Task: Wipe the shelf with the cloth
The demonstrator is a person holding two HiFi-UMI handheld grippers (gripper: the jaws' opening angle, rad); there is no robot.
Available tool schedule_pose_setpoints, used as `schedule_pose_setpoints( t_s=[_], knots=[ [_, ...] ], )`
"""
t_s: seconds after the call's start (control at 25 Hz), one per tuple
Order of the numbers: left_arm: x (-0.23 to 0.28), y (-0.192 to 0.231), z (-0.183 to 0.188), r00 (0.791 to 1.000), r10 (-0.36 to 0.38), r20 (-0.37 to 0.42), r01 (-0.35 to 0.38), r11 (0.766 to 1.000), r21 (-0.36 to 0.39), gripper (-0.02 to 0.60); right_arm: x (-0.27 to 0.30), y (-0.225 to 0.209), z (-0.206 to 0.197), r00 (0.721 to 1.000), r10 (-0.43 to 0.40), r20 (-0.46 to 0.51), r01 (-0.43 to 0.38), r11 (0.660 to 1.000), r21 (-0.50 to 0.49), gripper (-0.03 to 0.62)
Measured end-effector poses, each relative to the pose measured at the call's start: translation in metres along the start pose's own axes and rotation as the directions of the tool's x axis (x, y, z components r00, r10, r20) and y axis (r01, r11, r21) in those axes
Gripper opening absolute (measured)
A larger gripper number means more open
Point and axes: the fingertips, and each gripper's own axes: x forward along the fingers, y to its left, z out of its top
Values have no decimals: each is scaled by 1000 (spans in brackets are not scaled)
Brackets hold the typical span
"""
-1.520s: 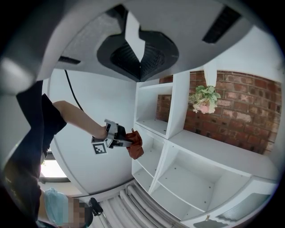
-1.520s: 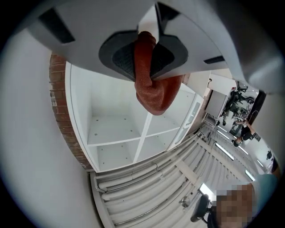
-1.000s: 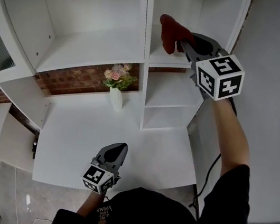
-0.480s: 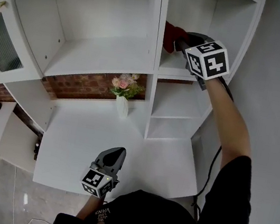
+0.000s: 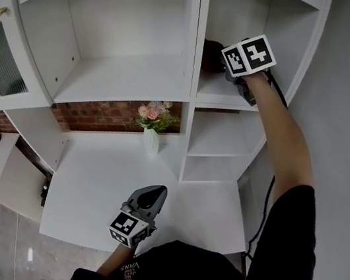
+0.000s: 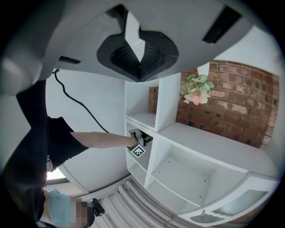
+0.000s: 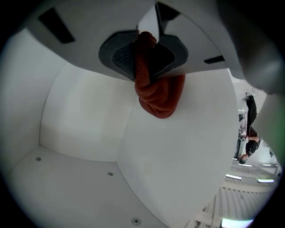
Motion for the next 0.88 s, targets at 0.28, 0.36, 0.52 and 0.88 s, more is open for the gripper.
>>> schedule_pose_setpoints(
  t_s=[0.28,0.36,0.52,0.88],
  knots=[
    [16,-6,3,999,-42,11,42,999,13,6,28,-9,-8,991,24,-134,-17,999,51,55],
    [20,-6,4,999,-48,14,48,999,18,6,35,-10,-9,987,15,-158,-9,999,41,55],
    [25,-4,6,998,-58,20,58,998,26,6,43,-15,-13,980,-9,-197,12,1000,11,55],
    [35,-6,7,996,-84,19,83,996,37,6,29,-48,-36,962,-99,-253,100,995,-11,55]
  ],
)
